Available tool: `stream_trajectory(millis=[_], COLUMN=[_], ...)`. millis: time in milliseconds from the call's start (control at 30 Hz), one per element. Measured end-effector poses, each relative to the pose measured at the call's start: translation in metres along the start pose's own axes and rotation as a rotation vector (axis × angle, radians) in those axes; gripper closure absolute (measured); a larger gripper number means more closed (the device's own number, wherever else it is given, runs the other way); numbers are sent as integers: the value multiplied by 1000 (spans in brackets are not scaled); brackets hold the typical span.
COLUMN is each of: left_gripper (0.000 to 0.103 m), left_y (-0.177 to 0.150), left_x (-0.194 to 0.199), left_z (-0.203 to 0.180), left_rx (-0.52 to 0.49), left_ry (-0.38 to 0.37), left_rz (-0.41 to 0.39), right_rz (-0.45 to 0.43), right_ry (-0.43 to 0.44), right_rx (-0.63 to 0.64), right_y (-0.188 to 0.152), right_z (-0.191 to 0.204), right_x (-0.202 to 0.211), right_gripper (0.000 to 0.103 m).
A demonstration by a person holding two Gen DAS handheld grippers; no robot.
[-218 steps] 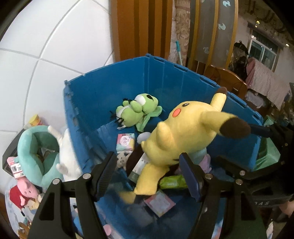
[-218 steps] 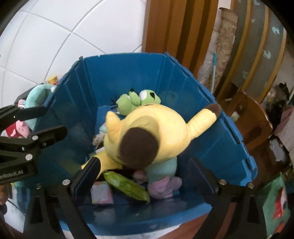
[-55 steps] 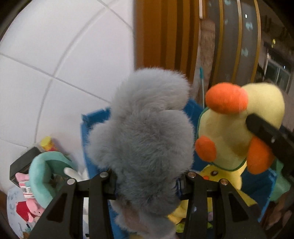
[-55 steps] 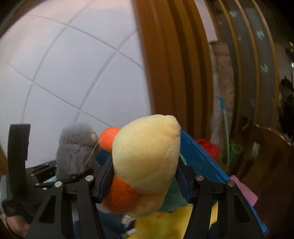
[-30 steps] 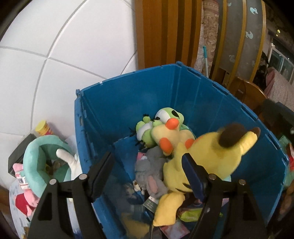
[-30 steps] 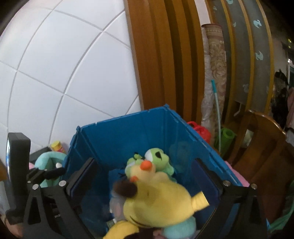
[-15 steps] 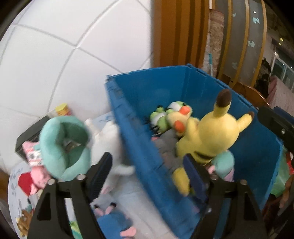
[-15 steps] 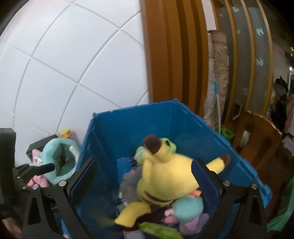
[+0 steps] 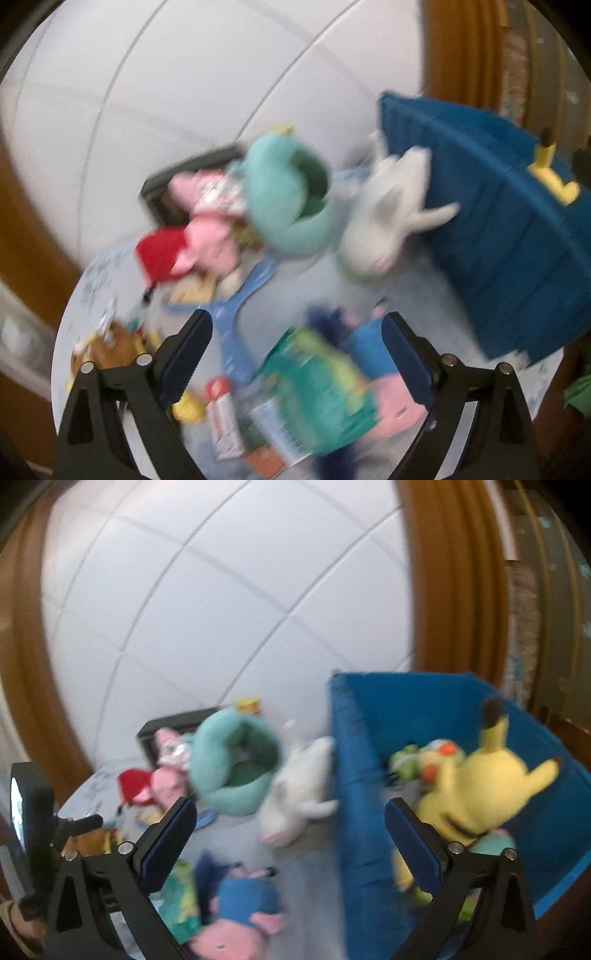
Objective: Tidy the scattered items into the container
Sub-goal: 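Grasp the red-white ointment box with the left tool while the right tool grasps the blue-pink plush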
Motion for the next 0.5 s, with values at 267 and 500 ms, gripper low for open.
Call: stream_trajectory(millis=[267,500], left_gripper=[9,9], left_y=[-71,-118], left_x=[-15,-33], left_z=[76,94], left_rx=[115,128], left_ry=[38,71], left_rz=[94,157], right_rz=[117,285], right_ry=[80,65], right_rx=[73,51], right_y=[-55,-128], right_z=[89,95], right_x=[-34,-66], right_gripper=[0,0])
Point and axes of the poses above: each gripper's, at about its wrist camera, not at the fingertips, and x roughly against the way its jaws point, z to its left, y to its top, the point moved 7 cm from there along -x, roughly the way its jaws point, and after that the axes turned 7 degrees about -y, right-handed, at the moved point
